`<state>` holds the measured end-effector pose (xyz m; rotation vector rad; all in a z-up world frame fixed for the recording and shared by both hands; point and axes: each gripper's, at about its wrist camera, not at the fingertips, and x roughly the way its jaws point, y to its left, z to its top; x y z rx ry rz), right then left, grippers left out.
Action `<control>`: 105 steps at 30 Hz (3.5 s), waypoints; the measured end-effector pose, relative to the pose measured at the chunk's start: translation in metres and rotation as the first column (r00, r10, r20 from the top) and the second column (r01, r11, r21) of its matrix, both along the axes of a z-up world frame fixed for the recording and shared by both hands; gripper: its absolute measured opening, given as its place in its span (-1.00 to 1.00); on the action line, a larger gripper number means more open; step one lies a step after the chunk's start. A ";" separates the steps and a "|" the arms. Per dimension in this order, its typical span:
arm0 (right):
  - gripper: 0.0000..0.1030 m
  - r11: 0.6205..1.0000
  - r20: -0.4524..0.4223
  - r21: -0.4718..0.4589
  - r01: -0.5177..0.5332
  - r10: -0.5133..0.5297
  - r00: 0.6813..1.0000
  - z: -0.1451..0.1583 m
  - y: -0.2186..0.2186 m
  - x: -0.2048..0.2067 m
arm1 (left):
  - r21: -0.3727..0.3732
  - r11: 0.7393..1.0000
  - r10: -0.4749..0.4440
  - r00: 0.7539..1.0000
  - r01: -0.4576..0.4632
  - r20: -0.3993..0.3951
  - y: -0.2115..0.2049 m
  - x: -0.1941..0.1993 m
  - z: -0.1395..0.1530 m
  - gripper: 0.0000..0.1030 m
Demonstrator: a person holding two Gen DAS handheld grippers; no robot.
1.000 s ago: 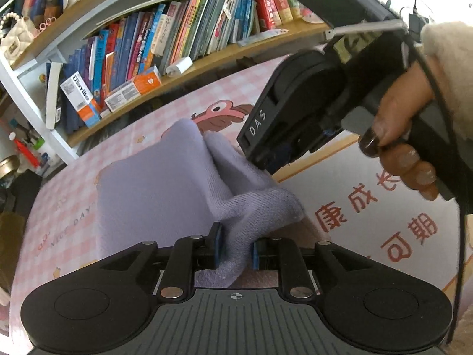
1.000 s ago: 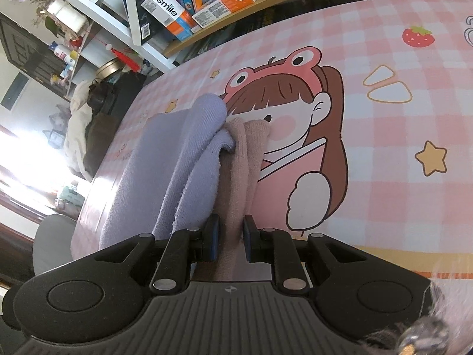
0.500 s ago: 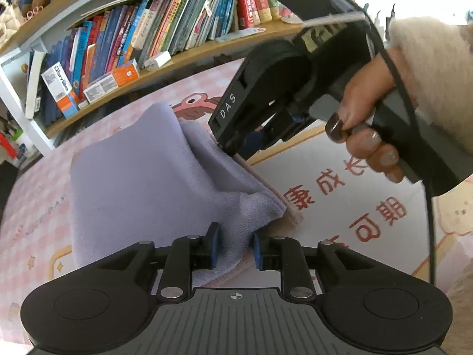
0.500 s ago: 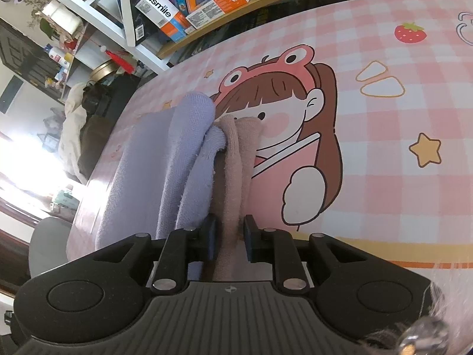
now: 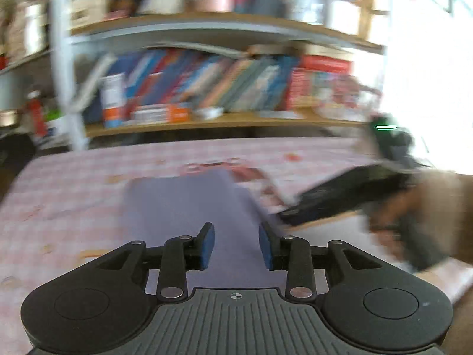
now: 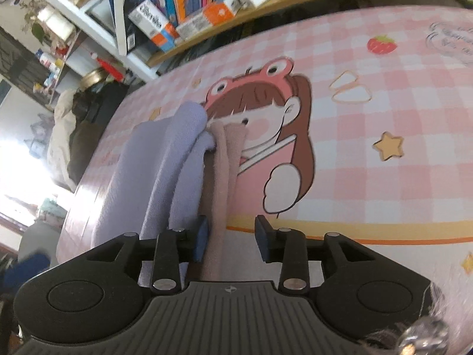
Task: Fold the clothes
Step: 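Lower the lavender half onto the mauve half and open the left gripper, then hold the folded stack edge with the right gripper while the left gripper withdraws, then open the right gripper and move both grippers to the folded edge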
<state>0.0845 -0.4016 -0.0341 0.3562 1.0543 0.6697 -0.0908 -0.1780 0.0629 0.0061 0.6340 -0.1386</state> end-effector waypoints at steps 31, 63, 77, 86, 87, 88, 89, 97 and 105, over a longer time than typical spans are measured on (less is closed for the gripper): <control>-0.55 0.970 0.198 0.237 -0.056 0.008 0.980 0.049 0.063 0.007 | 0.118 0.990 -0.061 0.990 0.077 -0.128 0.030 0.023 -0.065 -0.32; -0.78 0.983 0.079 -0.150 -0.102 0.115 0.990 0.023 0.085 -0.022 | 0.061 0.996 -0.060 0.991 0.068 -0.123 0.041 0.022 -0.064 -0.28; -0.79 0.978 0.161 -0.201 -0.044 0.078 0.984 0.013 0.079 -0.043 | 0.013 0.997 -0.070 0.986 0.073 -0.151 0.049 0.024 -0.065 -0.26; 0.11 0.970 0.213 -0.230 0.075 -0.025 0.977 0.037 0.074 -0.066 | 0.127 0.991 -0.051 0.999 0.051 -0.002 0.050 0.008 -0.033 0.06; 0.37 0.969 0.220 -0.226 0.096 -0.045 0.974 0.042 0.072 -0.071 | 0.130 0.990 -0.052 0.999 0.051 0.006 0.051 0.008 -0.030 0.10; 0.43 0.968 0.225 -0.223 0.115 -0.064 0.972 0.046 0.070 -0.076 | 0.134 0.990 -0.053 0.999 0.050 0.014 0.052 0.007 -0.027 0.27; 0.47 0.967 0.228 -0.219 0.132 -0.081 0.970 0.048 0.068 -0.080 | 0.137 0.989 -0.053 0.998 0.050 0.022 0.053 0.007 -0.024 0.46; 0.62 0.943 0.215 -0.215 0.254 -0.208 0.954 0.050 0.062 -0.097 | 0.094 0.995 -0.027 0.999 0.030 -0.033 0.072 0.013 -0.028 0.82; 0.63 0.923 0.176 -0.222 0.314 -0.278 0.944 0.044 0.058 -0.114 | -0.019 0.999 -0.035 0.992 0.033 -0.123 0.092 0.018 -0.041 0.82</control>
